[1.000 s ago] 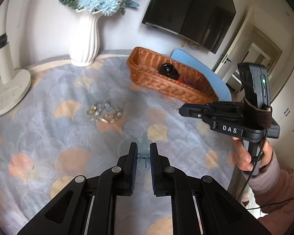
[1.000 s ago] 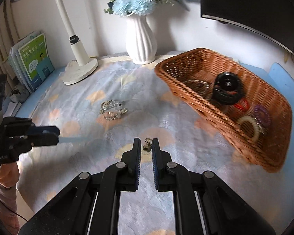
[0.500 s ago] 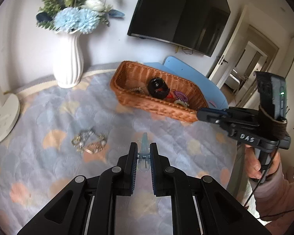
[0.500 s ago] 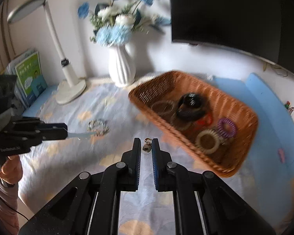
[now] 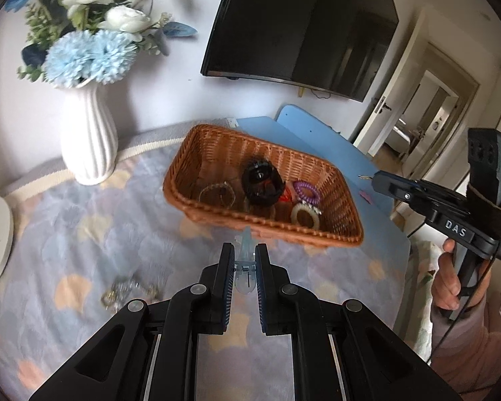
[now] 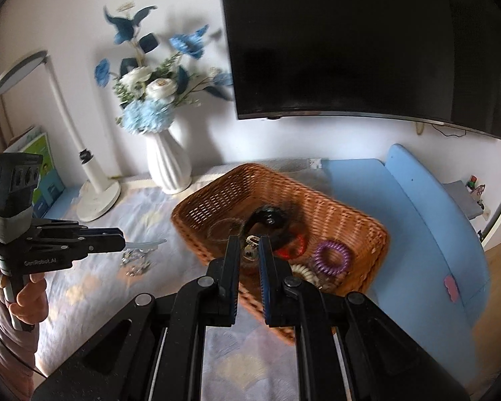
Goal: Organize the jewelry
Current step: 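Carry the blue clip and gold charm into the basket and open both grippers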
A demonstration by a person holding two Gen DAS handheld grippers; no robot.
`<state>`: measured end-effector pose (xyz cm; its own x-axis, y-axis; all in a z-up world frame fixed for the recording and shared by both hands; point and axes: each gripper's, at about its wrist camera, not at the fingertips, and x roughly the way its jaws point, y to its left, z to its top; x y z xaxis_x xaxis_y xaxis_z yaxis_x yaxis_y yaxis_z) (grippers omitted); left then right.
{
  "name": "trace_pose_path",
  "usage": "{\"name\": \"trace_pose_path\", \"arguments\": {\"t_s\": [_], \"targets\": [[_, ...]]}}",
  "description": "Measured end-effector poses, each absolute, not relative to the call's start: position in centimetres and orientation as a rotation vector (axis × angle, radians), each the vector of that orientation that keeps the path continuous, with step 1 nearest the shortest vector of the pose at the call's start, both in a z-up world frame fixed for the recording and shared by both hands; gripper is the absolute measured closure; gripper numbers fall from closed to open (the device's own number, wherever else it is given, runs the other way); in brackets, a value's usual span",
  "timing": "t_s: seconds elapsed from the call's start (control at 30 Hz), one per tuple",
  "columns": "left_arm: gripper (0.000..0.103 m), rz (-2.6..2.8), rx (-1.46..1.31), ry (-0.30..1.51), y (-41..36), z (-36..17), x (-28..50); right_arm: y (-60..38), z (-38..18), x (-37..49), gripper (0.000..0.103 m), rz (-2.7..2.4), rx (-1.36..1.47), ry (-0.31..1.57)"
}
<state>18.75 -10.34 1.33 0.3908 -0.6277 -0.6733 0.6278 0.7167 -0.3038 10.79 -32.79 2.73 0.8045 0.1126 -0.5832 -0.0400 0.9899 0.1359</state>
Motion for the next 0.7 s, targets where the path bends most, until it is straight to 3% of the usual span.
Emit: {"name": "trace_pose_path", "arguments": {"t_s": [0.33, 0.7], "targets": [[0.09, -0.819, -0.053, 0.883, -15.9, 1.4, 24.4, -37.7, -0.7, 15.8, 0.091, 0.113, 0.302, 0.687], [0.09, -0.737, 0.044, 0.982, -21.5, -4.1, 27.4, -40.4, -5.9, 20.0, 0.091, 0.103, 0.415, 0.814]]}}
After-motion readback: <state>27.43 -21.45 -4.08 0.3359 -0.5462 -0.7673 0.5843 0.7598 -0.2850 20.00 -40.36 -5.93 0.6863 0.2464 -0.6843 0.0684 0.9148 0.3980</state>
